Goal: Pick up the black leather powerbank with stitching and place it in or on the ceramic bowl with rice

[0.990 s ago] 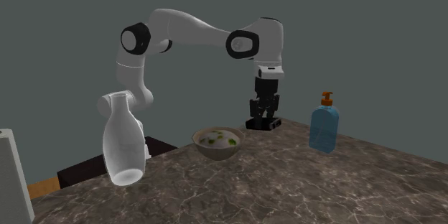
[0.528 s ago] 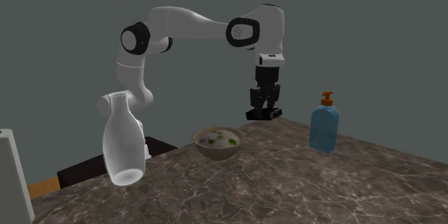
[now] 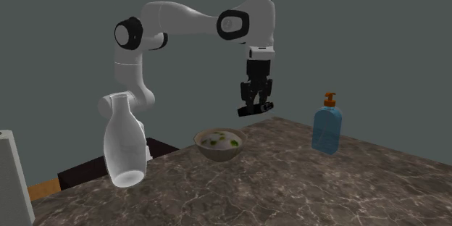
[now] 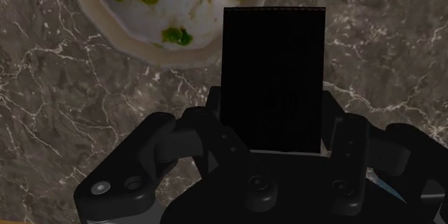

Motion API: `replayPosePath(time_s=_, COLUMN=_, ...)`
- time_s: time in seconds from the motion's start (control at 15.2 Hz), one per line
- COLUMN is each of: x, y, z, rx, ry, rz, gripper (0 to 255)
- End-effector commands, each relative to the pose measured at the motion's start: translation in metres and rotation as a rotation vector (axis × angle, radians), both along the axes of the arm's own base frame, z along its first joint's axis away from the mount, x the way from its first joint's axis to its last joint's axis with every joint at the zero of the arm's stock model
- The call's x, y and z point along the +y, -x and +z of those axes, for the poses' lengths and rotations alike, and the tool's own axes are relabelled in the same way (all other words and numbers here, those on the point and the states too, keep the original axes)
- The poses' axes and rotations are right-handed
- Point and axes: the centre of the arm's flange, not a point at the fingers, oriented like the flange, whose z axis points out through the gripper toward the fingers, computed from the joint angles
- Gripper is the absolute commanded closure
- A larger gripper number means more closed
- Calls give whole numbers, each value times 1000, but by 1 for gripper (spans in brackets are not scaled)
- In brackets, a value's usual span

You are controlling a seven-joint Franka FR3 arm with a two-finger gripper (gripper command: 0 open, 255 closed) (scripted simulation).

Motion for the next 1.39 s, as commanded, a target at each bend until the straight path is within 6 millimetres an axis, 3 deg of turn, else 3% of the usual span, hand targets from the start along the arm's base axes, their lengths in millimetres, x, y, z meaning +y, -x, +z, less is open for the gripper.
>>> replayPosePath(time_s=0.0, x=-16, y=24, z=0, rx=0, ry=0, rz=0, gripper=255)
replayPosePath(time_s=0.46, x=-72, y=97, z=0, rx=0, ry=0, rz=0, gripper=255)
replayPosePath(time_s=1.32, x=-72, y=97, z=-70, rx=0, ry=0, rz=0, gripper=255)
